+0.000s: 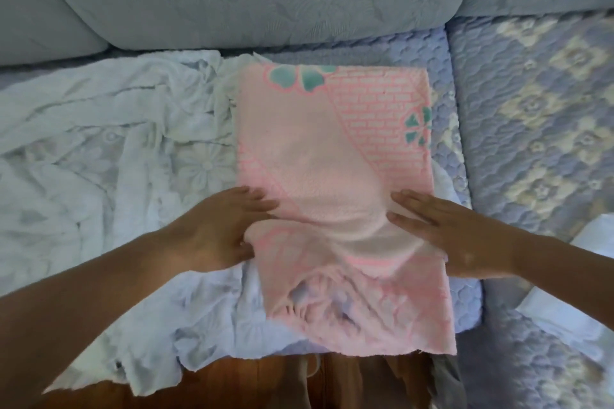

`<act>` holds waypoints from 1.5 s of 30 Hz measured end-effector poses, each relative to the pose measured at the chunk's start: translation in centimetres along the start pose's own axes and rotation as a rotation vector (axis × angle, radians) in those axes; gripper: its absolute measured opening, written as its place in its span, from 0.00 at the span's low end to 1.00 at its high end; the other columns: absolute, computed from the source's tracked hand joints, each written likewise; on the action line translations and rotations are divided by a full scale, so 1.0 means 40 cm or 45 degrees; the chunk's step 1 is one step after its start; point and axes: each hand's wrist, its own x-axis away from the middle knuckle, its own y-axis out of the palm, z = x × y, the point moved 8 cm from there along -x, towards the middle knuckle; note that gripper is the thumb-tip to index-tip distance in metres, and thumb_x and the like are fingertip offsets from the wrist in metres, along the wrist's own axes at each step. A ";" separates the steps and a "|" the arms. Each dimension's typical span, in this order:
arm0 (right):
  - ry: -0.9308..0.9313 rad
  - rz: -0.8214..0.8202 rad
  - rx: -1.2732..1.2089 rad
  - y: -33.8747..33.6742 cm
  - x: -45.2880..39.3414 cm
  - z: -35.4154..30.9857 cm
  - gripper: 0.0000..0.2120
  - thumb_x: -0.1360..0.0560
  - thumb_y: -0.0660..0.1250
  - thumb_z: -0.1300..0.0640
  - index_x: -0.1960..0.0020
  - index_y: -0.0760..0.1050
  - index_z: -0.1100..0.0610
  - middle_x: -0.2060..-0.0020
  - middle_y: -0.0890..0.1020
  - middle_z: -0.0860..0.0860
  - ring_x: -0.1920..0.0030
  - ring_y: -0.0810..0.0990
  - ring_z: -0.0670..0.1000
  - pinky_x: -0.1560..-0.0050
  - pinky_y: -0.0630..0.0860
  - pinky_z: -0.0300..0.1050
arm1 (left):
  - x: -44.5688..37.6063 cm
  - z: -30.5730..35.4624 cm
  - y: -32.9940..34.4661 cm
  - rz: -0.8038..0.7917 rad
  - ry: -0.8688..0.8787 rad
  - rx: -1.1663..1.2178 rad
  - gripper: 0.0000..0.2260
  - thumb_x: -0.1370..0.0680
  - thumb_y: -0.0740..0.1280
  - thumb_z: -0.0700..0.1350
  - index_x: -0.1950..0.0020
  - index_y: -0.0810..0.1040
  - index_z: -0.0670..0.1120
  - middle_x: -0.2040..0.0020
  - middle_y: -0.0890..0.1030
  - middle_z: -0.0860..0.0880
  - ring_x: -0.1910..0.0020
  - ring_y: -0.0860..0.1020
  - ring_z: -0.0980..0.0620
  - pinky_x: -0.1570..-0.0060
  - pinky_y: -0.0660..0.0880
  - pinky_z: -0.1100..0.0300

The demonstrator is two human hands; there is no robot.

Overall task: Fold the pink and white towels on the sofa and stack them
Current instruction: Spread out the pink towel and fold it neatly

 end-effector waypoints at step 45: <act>1.241 0.611 -0.409 -0.333 -0.363 0.286 0.34 0.21 0.34 0.31 0.20 0.36 0.45 0.20 0.36 0.52 0.21 0.34 0.58 0.22 0.41 0.63 | -0.423 -0.235 -0.208 0.383 -1.007 0.180 0.28 0.20 0.44 0.67 0.21 0.43 0.65 0.18 0.39 0.51 0.20 0.36 0.48 0.27 0.43 0.29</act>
